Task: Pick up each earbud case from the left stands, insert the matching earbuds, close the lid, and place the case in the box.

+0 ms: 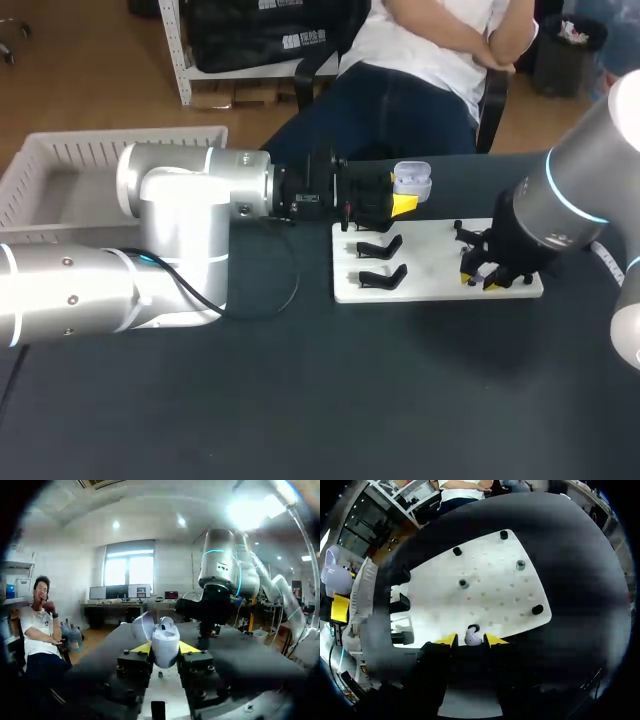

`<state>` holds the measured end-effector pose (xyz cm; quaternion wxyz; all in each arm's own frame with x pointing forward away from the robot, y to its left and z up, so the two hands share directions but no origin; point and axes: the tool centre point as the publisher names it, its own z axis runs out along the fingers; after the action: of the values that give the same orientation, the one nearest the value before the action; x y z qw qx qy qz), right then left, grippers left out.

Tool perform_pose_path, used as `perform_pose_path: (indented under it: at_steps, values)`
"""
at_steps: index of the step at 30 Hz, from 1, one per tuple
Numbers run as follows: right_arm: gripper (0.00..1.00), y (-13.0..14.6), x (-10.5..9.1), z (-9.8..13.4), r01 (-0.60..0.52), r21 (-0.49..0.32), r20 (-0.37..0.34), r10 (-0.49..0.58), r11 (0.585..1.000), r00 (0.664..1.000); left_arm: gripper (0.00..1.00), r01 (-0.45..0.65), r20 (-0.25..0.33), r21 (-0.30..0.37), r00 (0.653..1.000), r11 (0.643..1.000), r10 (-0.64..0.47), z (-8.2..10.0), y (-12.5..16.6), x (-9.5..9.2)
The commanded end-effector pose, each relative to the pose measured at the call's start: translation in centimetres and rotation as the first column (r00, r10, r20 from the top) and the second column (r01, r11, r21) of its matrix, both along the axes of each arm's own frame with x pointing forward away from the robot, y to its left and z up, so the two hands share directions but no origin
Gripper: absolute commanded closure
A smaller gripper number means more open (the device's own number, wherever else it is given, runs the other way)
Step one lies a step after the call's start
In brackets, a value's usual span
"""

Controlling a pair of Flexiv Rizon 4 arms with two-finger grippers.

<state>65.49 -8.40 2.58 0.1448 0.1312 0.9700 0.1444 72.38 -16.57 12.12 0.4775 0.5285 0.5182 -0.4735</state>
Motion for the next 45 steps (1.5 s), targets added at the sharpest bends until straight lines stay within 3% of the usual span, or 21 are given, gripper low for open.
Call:
perform_pose_path:
  at_steps: [1,19,24,30,31,32,36,45]
  values:
    - [0.75,0.2,-0.1,-0.1,0.004,-0.003,0.01,-0.004,1.0,1.0,1.0,-0.003,0.003,-0.004,1.0,1.0,0.003,-0.1,0.0,0.0]
    - [0.72,0.3,0.0,-0.5,-0.004,-0.014,0.001,0.004,1.0,1.0,1.0,-0.003,0.003,-0.004,1.0,1.0,0.003,-0.1,0.0,0.0]
    - [0.86,0.4,0.2,-0.5,-0.002,-0.013,0.003,0.003,1.0,1.0,1.0,-0.003,0.003,-0.004,1.0,1.0,0.003,-0.1,0.0,0.0]
    - [0.86,0.4,0.1,-0.5,-0.006,-0.025,0.005,0.006,1.0,1.0,1.0,-0.003,0.003,-0.004,1.0,1.0,0.003,-0.1,0.0,0.0]
    - [0.89,0.4,0.0,-0.5,-0.003,-0.024,0.002,0.003,1.0,1.0,1.0,-0.003,0.003,-0.004,1.0,1.0,0.003,-0.1,0.0,0.0]
    - [1.0,0.4,-0.1,-0.6,-0.001,-0.026,0.0,0.001,1.0,1.0,1.0,-0.003,0.003,-0.004,1.0,1.0,0.003,-0.1,0.0,0.0]
    - [1.0,0.2,-0.3,-0.4,0.009,-0.024,-0.001,-0.009,1.0,1.0,1.0,-0.003,0.003,-0.004,1.0,1.0,0.003,-0.1,0.0,0.0]
    - [1.0,-0.7,-0.9,2.5,0.03,-0.012,0.0,-0.03,0.999,1.0,1.0,-0.003,0.003,-0.004,1.0,1.0,0.003,-0.1,0.0,0.0]
